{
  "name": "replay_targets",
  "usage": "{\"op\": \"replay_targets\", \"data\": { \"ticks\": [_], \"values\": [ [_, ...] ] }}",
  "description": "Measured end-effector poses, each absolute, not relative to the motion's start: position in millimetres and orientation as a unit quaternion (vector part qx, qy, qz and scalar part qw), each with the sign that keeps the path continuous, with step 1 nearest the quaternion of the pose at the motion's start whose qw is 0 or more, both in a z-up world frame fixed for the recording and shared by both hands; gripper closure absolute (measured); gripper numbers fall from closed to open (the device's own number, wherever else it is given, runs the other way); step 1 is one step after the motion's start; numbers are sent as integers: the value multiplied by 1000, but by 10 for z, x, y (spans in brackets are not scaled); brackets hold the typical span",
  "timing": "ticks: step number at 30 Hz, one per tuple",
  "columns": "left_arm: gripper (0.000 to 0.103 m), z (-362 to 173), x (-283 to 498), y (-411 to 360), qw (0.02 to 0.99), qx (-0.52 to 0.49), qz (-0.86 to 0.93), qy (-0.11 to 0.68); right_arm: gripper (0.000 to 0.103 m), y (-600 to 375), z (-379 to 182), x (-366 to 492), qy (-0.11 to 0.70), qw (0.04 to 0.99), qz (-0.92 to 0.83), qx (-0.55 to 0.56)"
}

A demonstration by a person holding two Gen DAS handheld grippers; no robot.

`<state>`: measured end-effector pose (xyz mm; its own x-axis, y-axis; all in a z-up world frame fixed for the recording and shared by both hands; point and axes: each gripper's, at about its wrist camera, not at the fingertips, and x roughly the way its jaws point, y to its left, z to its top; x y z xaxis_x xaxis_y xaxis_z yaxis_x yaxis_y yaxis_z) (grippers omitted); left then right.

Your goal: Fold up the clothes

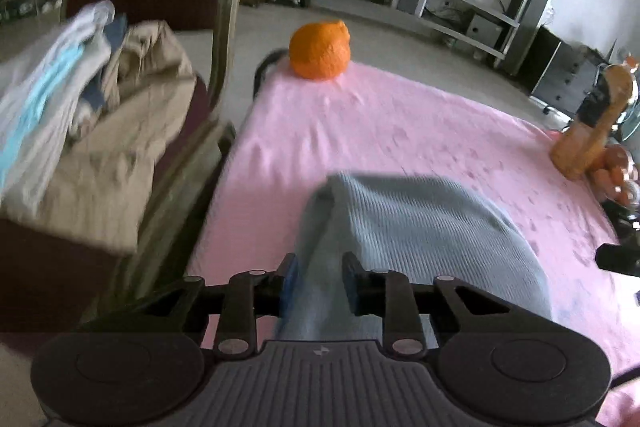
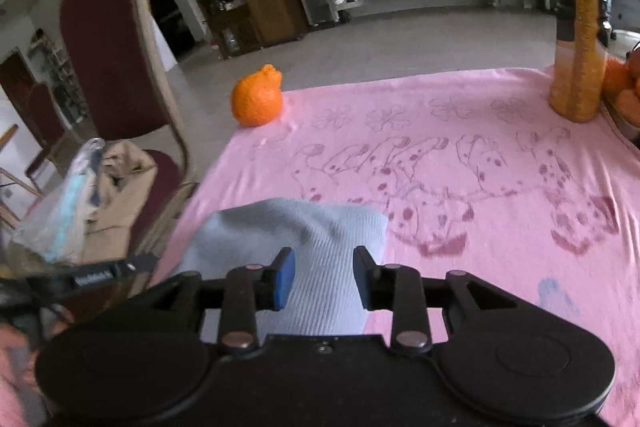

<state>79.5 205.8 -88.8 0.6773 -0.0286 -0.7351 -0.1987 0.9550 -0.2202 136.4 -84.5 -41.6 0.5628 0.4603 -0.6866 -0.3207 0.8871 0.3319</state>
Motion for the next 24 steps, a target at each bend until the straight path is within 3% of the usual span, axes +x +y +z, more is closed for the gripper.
{"op": "replay_targets", "data": {
  "ticks": [7, 10, 11, 16, 19, 21, 23, 24],
  "values": [
    [82, -1059, 825, 1881, 898, -98, 67, 424, 72, -598, -789, 1237, 441, 854, 253, 113],
    [85, -1134, 862, 1883, 892, -81, 80, 438, 89, -470, -1001, 1245, 449, 858, 233, 84],
    [85, -1160, 874, 1883, 890, -76, 84, 442, 99, -465, -1026, 1245, 449, 860, 230, 79],
    [85, -1180, 844, 1931, 887, -75, 92, 447, 101, -504, -1056, 1282, 466, 853, 216, 93],
    [77, -1028, 637, 2160, 892, -147, 75, 420, 89, -600, -933, 1238, 471, 845, 218, 128],
    [57, -956, 479, 2381, 892, -207, 75, 394, 69, -752, -756, 1133, 457, 845, 228, 159],
    [50, -975, 428, 2572, 879, -266, 69, 390, 64, -899, -567, 1044, 444, 847, 235, 173],
    [43, -1016, 451, 2644, 868, -291, 68, 398, 55, -971, -486, 1019, 437, 849, 235, 181]
  ]
}}
